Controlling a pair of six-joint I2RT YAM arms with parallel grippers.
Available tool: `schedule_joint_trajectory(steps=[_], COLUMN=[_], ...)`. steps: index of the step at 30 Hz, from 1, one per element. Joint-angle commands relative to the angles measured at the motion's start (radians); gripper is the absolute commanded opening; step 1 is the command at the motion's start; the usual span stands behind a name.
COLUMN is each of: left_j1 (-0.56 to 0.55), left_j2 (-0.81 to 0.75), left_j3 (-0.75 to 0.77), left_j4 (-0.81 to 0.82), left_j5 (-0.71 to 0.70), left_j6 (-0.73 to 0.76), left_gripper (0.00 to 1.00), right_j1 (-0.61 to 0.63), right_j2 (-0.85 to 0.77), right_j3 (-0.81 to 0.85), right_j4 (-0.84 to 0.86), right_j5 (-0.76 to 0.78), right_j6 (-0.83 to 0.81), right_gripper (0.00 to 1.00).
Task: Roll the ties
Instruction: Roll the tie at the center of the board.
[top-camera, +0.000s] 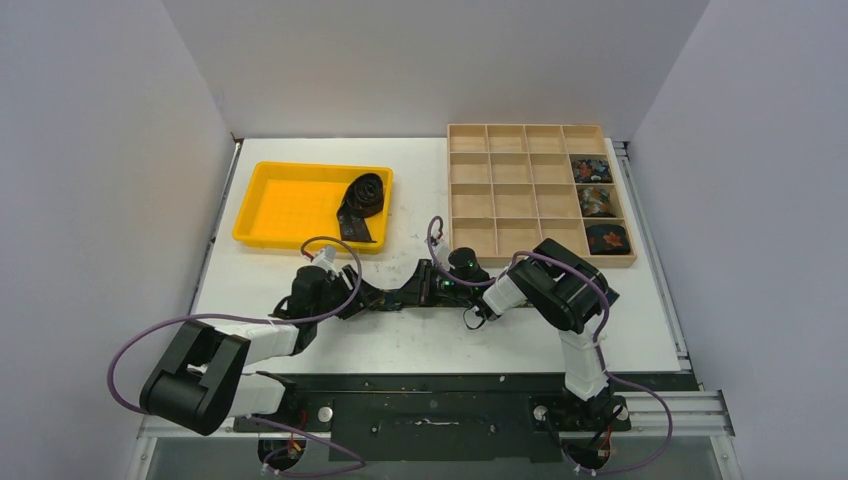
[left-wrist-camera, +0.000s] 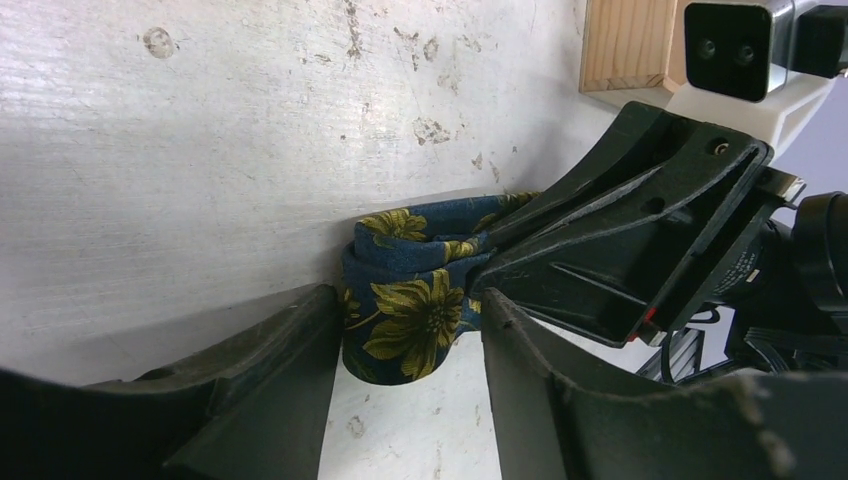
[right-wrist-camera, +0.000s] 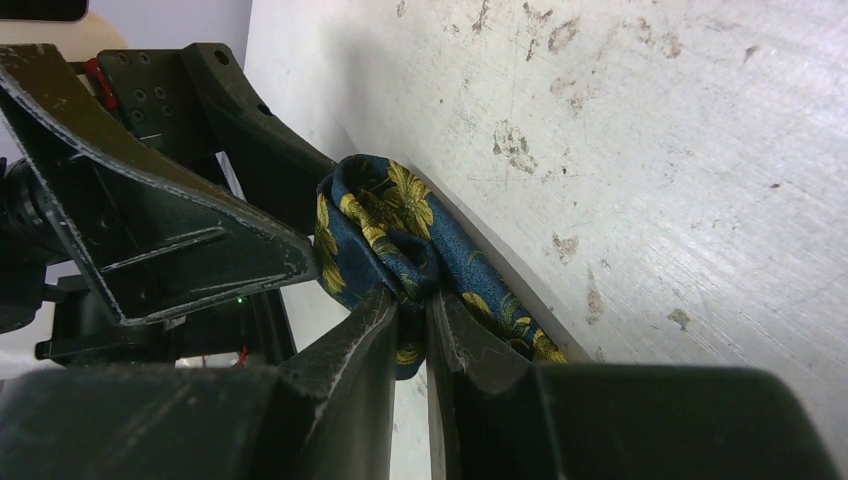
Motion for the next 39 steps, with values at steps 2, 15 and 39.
schedule_joint_trajectory(steps=[2,15,39], left_j1=[0.002,-0.031,-0.103], left_j2=[0.036,0.035,-0.073], left_j3=[-0.006,-0.007,-0.028], left_j4=[0.021,0.036,-0.020], left_j5=[0.027,0.034,0.023], left_j6=[0.020,0.038,-0.007], left_gripper=[0.46,0.05,0.00], right_j1=[-0.007,-0.003,-0.015], right_j2=[0.025,0.001,-0.515], right_j3=[0.005,0.009,-0.198], right_j4=[-0.007,-0.008,-0.707], right_j5=[0.000,0.023,0.815], right_j6=[-0.038,-0.019,-0.283], right_gripper=[0.05,0.06,0.24])
